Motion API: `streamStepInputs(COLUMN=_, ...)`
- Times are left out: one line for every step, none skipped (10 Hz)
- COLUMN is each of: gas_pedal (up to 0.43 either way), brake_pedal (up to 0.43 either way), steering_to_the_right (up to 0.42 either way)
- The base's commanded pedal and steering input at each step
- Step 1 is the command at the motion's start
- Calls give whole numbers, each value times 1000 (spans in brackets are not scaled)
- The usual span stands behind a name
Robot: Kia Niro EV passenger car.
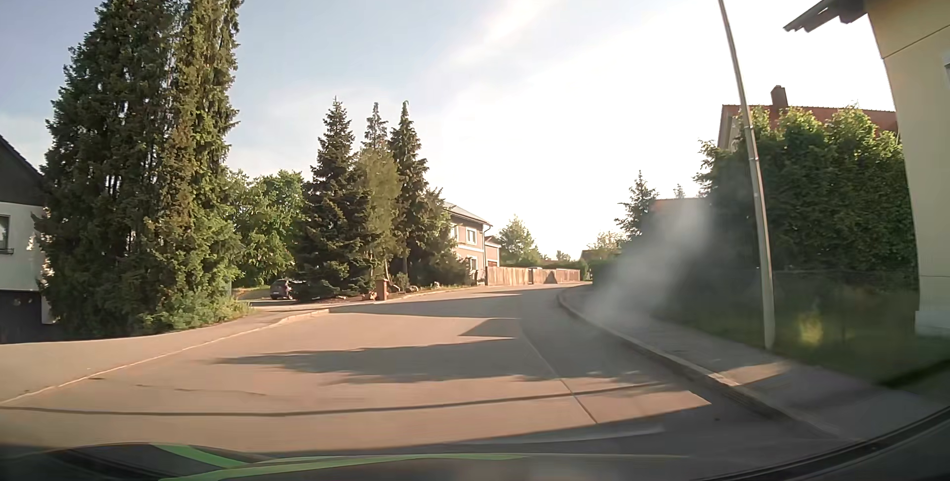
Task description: Follow the waypoints while adhering to traffic rules and regulations
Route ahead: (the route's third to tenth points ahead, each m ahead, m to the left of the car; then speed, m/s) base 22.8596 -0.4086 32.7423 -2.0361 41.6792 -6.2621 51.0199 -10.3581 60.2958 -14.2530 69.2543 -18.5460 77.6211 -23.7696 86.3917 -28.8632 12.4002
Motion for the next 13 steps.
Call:
streamStepInputs(gas_pedal=157, brake_pedal=0, steering_to_the_right=17)
streamStepInputs(gas_pedal=157, brake_pedal=0, steering_to_the_right=18)
streamStepInputs(gas_pedal=157, brake_pedal=0, steering_to_the_right=18)
streamStepInputs(gas_pedal=157, brake_pedal=0, steering_to_the_right=18)
streamStepInputs(gas_pedal=157, brake_pedal=0, steering_to_the_right=18)
streamStepInputs(gas_pedal=150, brake_pedal=0, steering_to_the_right=18)
streamStepInputs(gas_pedal=150, brake_pedal=0, steering_to_the_right=18)
streamStepInputs(gas_pedal=150, brake_pedal=0, steering_to_the_right=17)
streamStepInputs(gas_pedal=150, brake_pedal=0, steering_to_the_right=18)
streamStepInputs(gas_pedal=150, brake_pedal=0, steering_to_the_right=19)
streamStepInputs(gas_pedal=150, brake_pedal=0, steering_to_the_right=23)
streamStepInputs(gas_pedal=150, brake_pedal=0, steering_to_the_right=27)
streamStepInputs(gas_pedal=150, brake_pedal=0, steering_to_the_right=31)
